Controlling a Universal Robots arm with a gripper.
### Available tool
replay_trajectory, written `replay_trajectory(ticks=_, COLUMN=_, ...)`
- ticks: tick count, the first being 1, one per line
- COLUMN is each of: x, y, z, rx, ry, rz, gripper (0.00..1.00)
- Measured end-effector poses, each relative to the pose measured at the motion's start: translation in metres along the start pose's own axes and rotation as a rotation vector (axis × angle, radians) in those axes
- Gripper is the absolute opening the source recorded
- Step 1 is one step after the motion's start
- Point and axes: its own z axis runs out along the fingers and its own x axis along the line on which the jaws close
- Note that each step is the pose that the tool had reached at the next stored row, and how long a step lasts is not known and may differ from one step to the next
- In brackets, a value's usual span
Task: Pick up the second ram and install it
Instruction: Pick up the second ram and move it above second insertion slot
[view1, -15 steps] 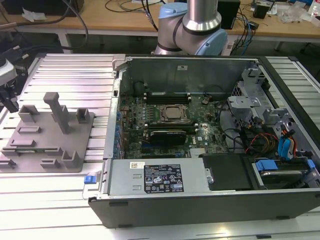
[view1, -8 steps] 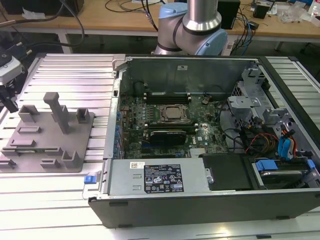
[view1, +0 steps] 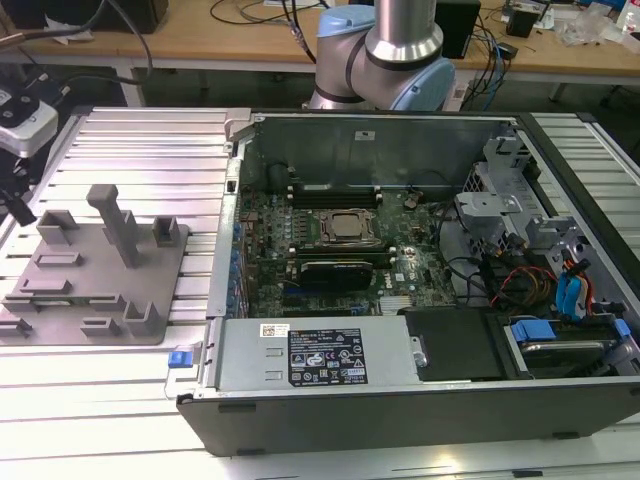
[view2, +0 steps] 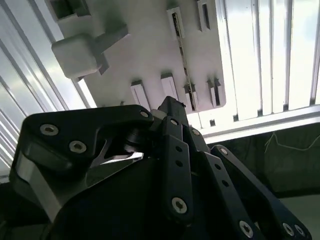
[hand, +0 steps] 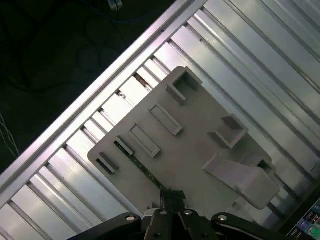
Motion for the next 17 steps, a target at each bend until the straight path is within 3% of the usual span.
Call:
replay_trajectory(ticks=4, x=0.0001, y=0.0, z=0.0014, rx=-0.0026, ry=0.0043, rz=-0.093, gripper=0.08)
replay_trajectory(ticks=11, x=0.0002, y=-0.0003, z=0.0063, rx=-0.0105, ry=0.0167, rz=-0.365, gripper=0.08)
replay_trajectory(ticks=17, x=0.0007, y=-0.001, z=0.0205, rx=-0.0147, ry=0.0235, rz=-0.511, gripper=0.08)
